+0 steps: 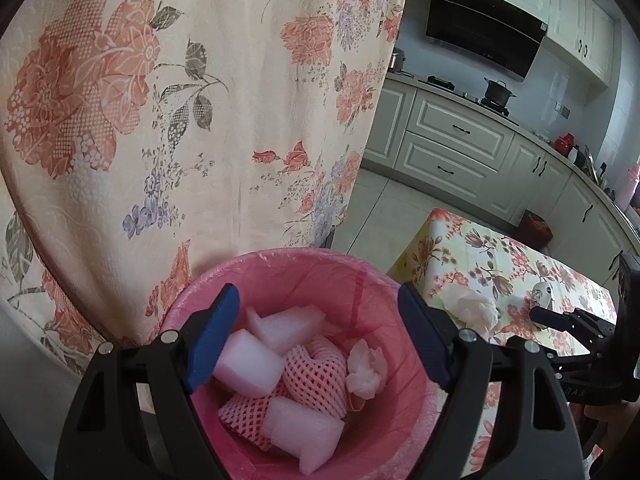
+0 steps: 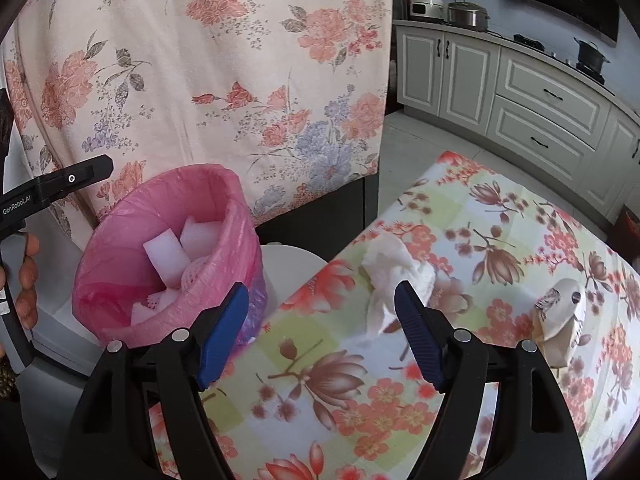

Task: Collect trash
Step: 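Move both open grippers back toward the tissue and paper cup on the table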

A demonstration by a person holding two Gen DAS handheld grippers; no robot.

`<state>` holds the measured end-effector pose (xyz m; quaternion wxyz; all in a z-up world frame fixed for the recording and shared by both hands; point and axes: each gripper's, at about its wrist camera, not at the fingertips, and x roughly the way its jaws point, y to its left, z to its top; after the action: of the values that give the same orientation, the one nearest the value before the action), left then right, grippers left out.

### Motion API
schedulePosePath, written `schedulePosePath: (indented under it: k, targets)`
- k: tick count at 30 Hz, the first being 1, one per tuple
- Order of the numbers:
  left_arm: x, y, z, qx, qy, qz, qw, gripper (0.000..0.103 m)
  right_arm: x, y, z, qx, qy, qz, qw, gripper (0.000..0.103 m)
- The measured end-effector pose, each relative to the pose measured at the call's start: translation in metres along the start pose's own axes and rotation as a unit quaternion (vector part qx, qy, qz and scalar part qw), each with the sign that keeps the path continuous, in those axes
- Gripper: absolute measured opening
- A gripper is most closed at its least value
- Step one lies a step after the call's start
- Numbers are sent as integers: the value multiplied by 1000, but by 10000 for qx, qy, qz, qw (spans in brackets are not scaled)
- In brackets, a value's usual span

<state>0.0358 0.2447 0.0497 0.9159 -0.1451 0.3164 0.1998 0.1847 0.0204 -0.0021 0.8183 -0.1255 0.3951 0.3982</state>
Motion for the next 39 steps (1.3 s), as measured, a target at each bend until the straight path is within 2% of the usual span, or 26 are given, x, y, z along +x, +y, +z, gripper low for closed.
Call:
schedulePosePath:
  k: [10, 24, 39]
  targets:
    - [-7, -38, -8, 188, 63, -257, 9995, 79, -23, -42, -33, 357, 0, -398, 9986, 74]
    - [6, -109, -22, 633, 271, -842, 9941, 79, -44, -102, -72, 1020, -62, -765, 9918, 76]
    - [50, -170, -35, 890, 659, -1245, 9860, 77, -48, -160, -77, 1472, -224, -1101, 9827, 77]
